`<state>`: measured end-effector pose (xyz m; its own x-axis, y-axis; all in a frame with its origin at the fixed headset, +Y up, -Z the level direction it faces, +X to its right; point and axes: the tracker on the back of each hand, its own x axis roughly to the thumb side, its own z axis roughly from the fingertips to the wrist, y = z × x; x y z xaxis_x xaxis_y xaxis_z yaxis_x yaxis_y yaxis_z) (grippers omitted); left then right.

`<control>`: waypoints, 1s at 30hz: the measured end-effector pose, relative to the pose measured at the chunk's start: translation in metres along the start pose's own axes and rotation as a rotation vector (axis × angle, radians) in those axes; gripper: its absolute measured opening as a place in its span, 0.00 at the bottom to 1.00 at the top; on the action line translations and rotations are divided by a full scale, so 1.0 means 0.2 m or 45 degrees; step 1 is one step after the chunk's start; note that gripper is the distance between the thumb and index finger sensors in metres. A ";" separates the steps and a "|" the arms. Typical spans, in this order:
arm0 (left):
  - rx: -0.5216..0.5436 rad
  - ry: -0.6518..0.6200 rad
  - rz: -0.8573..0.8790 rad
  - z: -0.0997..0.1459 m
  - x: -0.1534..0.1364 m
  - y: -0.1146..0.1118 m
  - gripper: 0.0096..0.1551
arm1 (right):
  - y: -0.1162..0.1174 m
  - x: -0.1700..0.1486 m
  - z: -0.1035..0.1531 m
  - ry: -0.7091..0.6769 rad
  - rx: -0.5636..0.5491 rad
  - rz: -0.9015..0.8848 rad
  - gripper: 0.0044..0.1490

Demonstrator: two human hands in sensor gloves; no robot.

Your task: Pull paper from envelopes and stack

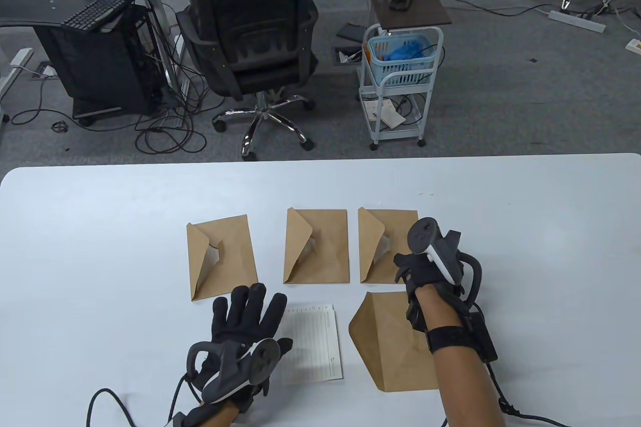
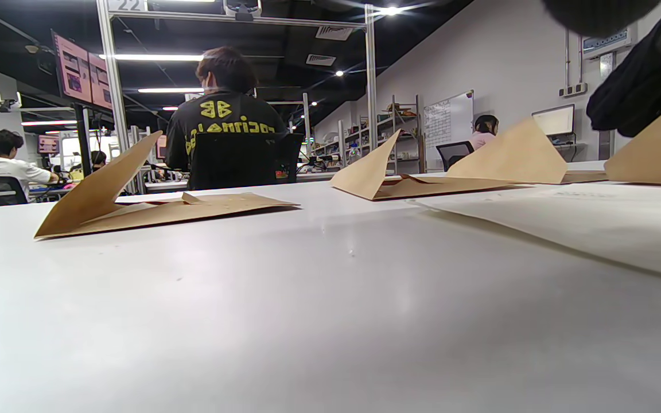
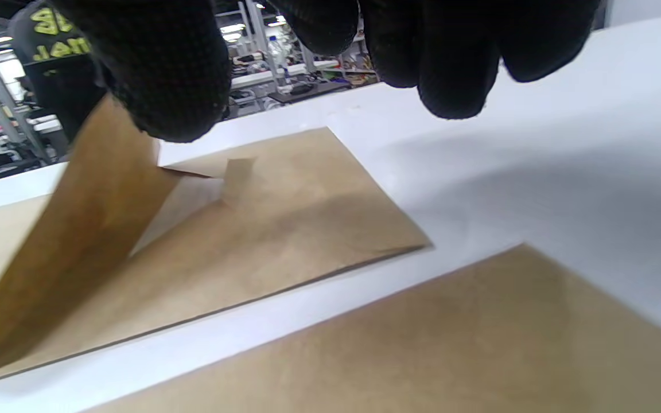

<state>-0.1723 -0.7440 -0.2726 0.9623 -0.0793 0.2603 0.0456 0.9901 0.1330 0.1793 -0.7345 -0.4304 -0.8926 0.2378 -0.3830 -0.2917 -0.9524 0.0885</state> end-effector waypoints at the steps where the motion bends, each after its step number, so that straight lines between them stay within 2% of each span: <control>1: -0.001 0.001 0.001 0.00 0.00 0.00 0.47 | 0.02 0.00 -0.02 0.014 0.011 -0.008 0.54; 9: -0.014 0.001 -0.004 0.00 0.00 0.00 0.47 | 0.15 0.07 -0.10 0.087 0.101 0.134 0.63; 11: -0.014 0.002 -0.005 -0.01 0.00 0.00 0.47 | 0.15 0.09 -0.10 0.095 0.038 0.142 0.63; 17: 0.001 -0.001 -0.069 0.00 0.01 0.00 0.47 | 0.13 0.09 -0.11 0.121 -0.016 0.110 0.59; 21: 0.002 0.001 -0.033 -0.01 0.01 0.01 0.47 | 0.12 0.08 -0.12 0.145 0.009 0.087 0.59; 25: 0.009 -0.006 -0.053 -0.01 0.01 0.01 0.47 | 0.13 0.04 -0.15 0.157 0.088 -0.061 0.57; 30: 0.019 -0.006 -0.052 -0.01 0.01 0.01 0.47 | 0.13 0.03 -0.16 0.156 0.122 -0.139 0.56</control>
<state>-0.1691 -0.7419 -0.2727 0.9583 -0.1205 0.2591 0.0809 0.9841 0.1582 0.1782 -0.7639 -0.4599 -0.8073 0.3080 -0.5034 -0.4209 -0.8984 0.1252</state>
